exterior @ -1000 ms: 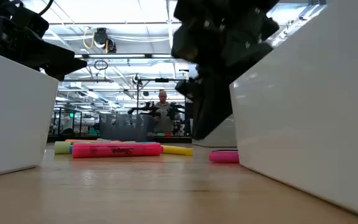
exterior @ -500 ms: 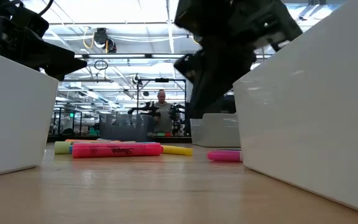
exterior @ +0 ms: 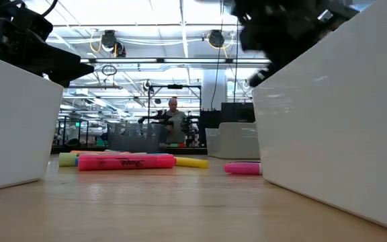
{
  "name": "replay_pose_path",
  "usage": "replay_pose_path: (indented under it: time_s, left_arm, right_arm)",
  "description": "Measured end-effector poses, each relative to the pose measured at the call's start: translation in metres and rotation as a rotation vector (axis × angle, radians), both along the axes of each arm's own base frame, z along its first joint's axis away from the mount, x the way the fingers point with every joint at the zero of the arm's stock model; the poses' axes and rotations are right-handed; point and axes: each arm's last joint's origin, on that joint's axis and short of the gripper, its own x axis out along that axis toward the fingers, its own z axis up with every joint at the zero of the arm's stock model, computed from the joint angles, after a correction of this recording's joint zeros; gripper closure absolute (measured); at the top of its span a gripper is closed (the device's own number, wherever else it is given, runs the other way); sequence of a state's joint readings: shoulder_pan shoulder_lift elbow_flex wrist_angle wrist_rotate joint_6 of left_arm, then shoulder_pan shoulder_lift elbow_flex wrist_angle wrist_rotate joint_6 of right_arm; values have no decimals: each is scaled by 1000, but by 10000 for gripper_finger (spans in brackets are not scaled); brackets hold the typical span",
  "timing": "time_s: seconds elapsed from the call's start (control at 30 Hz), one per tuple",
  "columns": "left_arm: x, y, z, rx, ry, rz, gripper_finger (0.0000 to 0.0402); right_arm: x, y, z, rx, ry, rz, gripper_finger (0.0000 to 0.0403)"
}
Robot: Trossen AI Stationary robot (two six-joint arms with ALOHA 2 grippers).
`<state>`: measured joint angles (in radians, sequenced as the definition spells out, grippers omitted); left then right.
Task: Pick & Place Markers
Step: Adjust the highlighter pens on the table
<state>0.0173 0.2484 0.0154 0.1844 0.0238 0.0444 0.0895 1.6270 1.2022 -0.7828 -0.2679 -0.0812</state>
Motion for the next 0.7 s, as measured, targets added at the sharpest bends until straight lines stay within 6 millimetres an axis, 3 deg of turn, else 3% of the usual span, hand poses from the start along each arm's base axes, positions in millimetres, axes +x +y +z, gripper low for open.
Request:
replay_pose_path:
  time_s: [0.23, 0.43, 0.7]
  left_arm:
    - [0, 0, 0, 0, 0, 0, 151]
    - [0, 0, 0, 0, 0, 0, 151]
    - [0, 0, 0, 0, 0, 0, 151]
  right_arm:
    - [-34, -8, -53, 72, 172, -28, 403]
    - [-45, -6, -85, 213, 84, -35, 403]
    - [-48, -6, -96, 258, -9, -23, 403]
